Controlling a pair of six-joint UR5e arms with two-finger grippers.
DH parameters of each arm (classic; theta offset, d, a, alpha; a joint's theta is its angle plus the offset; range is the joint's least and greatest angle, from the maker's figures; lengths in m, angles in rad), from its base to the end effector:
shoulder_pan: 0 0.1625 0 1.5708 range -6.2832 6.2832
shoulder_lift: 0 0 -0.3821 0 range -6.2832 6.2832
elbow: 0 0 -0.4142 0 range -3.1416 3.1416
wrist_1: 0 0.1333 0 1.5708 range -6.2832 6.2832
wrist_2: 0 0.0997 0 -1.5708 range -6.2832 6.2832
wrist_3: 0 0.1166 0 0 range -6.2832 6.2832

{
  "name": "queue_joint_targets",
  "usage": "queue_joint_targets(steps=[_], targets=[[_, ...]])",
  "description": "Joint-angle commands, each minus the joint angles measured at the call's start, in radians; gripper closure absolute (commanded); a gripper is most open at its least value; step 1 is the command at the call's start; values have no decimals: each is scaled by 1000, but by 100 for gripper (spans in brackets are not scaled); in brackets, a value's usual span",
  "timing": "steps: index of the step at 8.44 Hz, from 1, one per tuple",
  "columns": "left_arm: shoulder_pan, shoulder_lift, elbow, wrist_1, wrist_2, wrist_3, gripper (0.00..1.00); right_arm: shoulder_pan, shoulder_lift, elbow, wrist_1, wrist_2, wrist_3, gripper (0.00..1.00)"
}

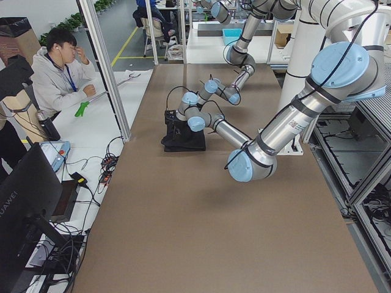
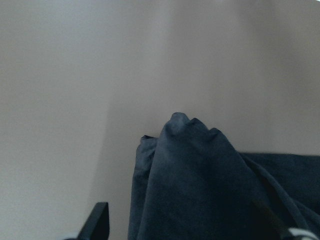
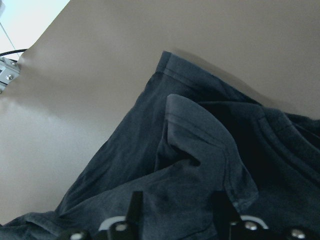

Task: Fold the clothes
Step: 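Lower the folded end onto the shirt and press it flat with both grippers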

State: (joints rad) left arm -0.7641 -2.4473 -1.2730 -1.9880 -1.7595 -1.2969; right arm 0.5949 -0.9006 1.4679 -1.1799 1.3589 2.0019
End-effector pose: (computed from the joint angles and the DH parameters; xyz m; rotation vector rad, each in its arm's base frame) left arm 0.4938 -0.6275 0.1590 0.3443 0.9530 -0.3539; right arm -0.5221 -0.5439 0.2234 0.2869 -0.9835 1.0413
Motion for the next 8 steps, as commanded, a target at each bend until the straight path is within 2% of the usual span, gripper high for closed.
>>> queue_joint_targets(steps=[1, 4, 5, 7, 8], targets=[[0, 13, -6, 0, 2, -1, 0, 6, 0, -1, 49, -6, 12, 100], [0, 20, -6, 0, 3, -1, 0, 55, 9, -9, 49, -6, -32, 100], [0, 21, -6, 0, 3, -1, 0, 71, 40, -56, 49, -6, -44, 100], [0, 25, -8, 0, 3, -1, 0, 101, 179, -276, 87, -6, -79, 100], [0, 28, -14, 0, 6, -1, 0, 112, 193, -357, 161, -6, -159, 100]])
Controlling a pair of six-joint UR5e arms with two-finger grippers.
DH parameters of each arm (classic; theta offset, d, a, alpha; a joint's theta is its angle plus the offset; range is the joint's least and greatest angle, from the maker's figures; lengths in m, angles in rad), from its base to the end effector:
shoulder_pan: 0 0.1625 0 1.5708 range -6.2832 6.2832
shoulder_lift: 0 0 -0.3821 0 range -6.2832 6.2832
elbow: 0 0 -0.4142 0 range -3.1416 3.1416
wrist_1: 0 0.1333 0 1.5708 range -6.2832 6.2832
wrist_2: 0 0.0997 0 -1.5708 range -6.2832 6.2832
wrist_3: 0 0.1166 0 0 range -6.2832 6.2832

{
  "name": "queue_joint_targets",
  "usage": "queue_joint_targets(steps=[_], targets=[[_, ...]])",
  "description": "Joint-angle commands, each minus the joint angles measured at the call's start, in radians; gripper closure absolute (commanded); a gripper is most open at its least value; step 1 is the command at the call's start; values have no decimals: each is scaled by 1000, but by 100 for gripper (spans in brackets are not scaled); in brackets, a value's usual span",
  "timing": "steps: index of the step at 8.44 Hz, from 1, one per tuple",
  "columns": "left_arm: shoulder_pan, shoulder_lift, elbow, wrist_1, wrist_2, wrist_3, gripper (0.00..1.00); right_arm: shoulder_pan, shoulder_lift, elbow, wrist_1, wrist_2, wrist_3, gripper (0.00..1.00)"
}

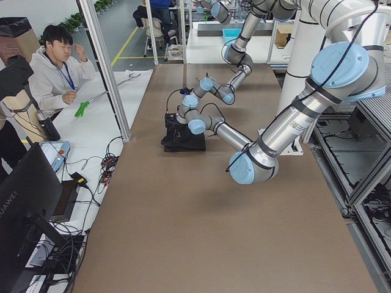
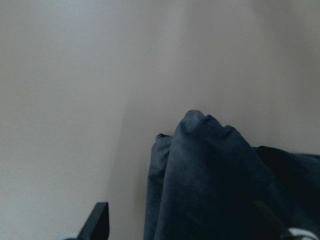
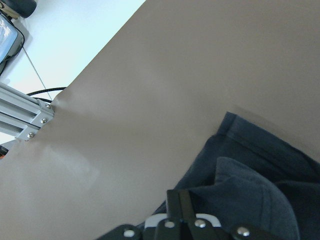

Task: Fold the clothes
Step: 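Lower the folded end onto the shirt and press it flat with both grippers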

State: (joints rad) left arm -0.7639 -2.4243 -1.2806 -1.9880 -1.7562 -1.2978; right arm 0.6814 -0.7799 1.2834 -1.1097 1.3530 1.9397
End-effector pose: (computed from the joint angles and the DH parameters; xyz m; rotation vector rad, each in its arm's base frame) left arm 0.4923 -0.6264 0.1735 0.3384 0.9387 -0.3589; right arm -0.5097 -0.6174 0.2143 0.3665 -0.9674 1.0655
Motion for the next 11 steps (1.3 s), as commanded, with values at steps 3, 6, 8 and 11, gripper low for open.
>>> queue_joint_targets(steps=[3, 6, 8, 11], targets=[[2, 75, -98, 3, 1, 0, 0, 30, 86, -214, 111, -15, -197, 19], [2, 113, -147, 3, -5, 0, 0, 41, 113, -187, 108, 35, -312, 7], [2, 123, -154, 3, -3, -5, 0, 40, 36, -77, 105, 64, -309, 7], [0, 222, -277, 8, -26, 3, 0, 50, -54, 103, -114, 178, -413, 6]])
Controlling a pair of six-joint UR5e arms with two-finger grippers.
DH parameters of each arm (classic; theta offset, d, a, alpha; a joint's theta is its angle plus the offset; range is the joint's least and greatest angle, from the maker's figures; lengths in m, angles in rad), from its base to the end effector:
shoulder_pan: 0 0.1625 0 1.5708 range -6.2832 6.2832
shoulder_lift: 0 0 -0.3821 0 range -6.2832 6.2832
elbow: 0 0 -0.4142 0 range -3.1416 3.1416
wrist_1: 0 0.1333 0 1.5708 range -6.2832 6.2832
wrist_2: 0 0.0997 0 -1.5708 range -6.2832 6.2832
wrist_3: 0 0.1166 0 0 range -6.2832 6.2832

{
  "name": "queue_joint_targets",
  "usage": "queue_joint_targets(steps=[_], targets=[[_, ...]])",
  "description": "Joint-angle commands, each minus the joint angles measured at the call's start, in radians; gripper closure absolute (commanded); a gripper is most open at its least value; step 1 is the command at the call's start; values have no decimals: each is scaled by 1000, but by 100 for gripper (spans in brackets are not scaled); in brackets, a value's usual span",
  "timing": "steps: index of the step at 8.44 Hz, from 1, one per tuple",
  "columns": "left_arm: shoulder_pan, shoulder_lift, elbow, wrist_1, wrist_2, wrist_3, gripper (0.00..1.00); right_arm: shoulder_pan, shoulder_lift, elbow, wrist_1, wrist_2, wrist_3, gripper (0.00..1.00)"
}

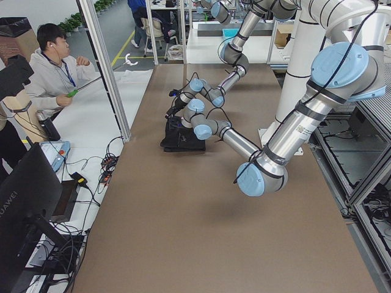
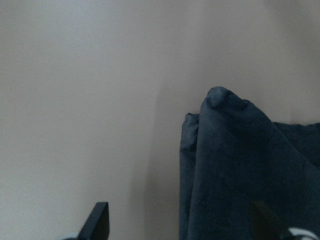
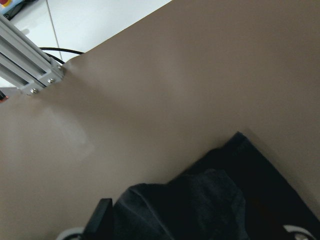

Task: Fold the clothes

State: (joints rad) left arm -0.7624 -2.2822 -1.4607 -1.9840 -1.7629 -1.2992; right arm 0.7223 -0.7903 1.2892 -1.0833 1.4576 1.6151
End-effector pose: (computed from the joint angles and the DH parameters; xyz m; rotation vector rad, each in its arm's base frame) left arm 0.4591 -0.5920 0.1934 0.3493 0.9708 -0.3494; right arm -0.4915 -0.6283 0.2166 0.4371 -0.9188 0.7572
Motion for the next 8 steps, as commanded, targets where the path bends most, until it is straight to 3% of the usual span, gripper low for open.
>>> queue_joint_targets(steps=[1, 4, 6, 8], targets=[[-39, 172, -183, 11, -36, 32, 0, 29, -91, 167, -223, 116, -260, 6], [-197, 474, -355, 11, -105, 330, 0, 158, -414, 459, -271, 174, -768, 6], [-367, 611, -357, 13, -105, 682, 0, 288, -530, 498, -305, 188, -1081, 6], [-535, 652, -351, 89, -87, 986, 0, 452, -637, 498, -302, 175, -1402, 6]])
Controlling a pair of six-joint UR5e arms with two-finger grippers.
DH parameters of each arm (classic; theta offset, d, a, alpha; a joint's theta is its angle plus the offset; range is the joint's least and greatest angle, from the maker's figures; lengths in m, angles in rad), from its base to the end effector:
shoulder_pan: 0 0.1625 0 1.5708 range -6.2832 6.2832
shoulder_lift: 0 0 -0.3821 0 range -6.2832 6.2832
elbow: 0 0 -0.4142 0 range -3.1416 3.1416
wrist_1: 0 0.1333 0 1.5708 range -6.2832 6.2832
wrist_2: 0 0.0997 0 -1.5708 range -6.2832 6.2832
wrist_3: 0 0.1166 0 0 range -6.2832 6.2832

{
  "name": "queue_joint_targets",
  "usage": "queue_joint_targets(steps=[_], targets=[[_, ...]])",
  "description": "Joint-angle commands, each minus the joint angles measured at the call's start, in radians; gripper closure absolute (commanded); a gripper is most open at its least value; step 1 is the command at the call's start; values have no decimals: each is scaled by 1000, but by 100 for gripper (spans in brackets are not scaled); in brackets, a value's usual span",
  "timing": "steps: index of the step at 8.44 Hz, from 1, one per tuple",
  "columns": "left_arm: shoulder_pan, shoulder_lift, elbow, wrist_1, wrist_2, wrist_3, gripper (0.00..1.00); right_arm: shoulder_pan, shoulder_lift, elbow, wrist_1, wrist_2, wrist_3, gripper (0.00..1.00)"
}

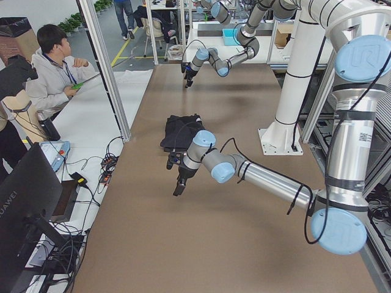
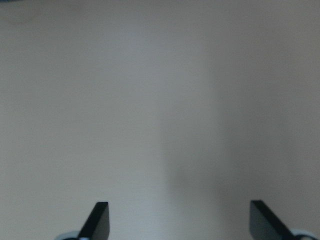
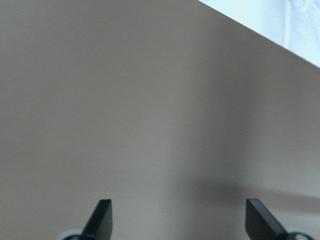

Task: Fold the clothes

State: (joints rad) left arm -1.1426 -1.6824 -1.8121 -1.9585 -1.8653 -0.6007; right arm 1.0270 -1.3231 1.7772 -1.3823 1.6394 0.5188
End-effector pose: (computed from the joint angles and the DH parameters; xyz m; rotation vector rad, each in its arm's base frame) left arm 0.1504 -0.5690 0.4141 0.5016 0.6060 -0.0545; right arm -0.2112 -0.5915 0.3846 0.5203 -0.3826 -0.0462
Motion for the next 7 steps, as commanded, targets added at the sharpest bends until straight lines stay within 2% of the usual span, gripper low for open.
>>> queue_joint_targets(steps=[1, 3, 4, 5, 7], targets=[[-214, 52, 2, 102, 55, 421, 0, 229, -131, 7, -3, -7, -445, 6], [-262, 72, -1, 118, 69, 484, 0, 309, -193, 11, 14, -15, -487, 6], [-264, 129, -1, 106, 72, 484, 0, 333, -211, 13, 47, -21, -484, 6], [-269, 151, 11, 104, 104, 484, 0, 334, -220, 16, 75, -21, -482, 6], [-304, 144, -42, 107, 119, 422, 0, 334, -231, 36, 75, -21, -391, 6]])
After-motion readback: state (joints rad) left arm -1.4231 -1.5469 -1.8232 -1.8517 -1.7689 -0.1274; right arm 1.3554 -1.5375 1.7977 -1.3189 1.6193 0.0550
